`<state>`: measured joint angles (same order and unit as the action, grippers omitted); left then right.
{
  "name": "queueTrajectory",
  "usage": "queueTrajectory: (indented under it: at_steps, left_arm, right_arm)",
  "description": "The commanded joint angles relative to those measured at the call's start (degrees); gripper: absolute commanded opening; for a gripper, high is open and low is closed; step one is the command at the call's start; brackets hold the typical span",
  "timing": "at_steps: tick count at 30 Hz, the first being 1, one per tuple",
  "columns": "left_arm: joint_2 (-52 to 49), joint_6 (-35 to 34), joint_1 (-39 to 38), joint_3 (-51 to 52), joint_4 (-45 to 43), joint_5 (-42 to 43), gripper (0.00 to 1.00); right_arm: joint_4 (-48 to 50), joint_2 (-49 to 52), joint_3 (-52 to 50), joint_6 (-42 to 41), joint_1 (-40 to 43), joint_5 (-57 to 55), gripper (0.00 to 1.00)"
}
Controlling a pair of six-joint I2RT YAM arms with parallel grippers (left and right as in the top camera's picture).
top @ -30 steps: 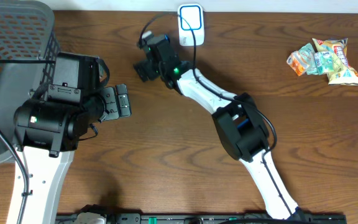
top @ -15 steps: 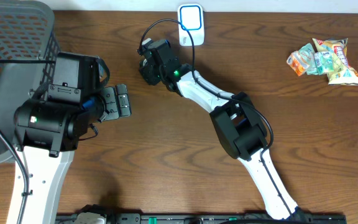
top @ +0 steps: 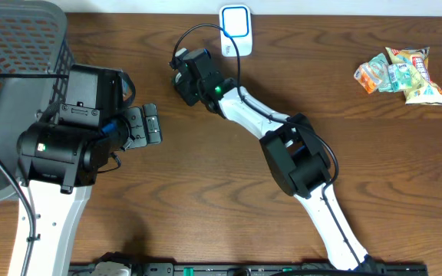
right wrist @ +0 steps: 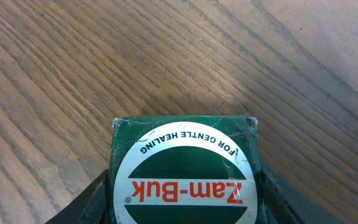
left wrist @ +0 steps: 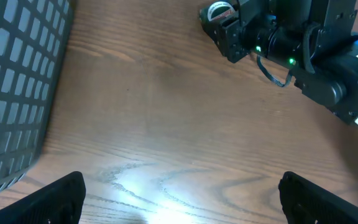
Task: Scan the item barcode
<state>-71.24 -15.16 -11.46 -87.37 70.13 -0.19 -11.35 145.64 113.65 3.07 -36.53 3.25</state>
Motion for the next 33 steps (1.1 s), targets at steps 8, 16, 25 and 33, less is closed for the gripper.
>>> queueTrajectory:
  at_steps: [8, 16, 25, 33]
  left_arm:
    - [0.09, 0.11, -0.09, -0.61, 0.13, -0.52, 0.98]
    - [0.09, 0.11, -0.09, -0.61, 0.13, -0.52, 0.98]
    - [0.09, 0.11, -0.09, -0.61, 0.13, -0.52, 0.98]
    - [0.09, 0.11, -0.09, -0.61, 0.13, -0.52, 0.98]
  right_arm:
    - [2.38, -11.52, 0.33, -1.29, 5.09, 0.13, 0.35]
    - [11.56, -13.31, 0.33, -2.47, 13.16, 0.37, 0.29]
    - [20.24, -9.46, 0.31, -4.33, 16.24, 1.66, 0.3]
    - [29.42, -1.97, 0.31, -4.31, 14.73, 1.64, 0.3]
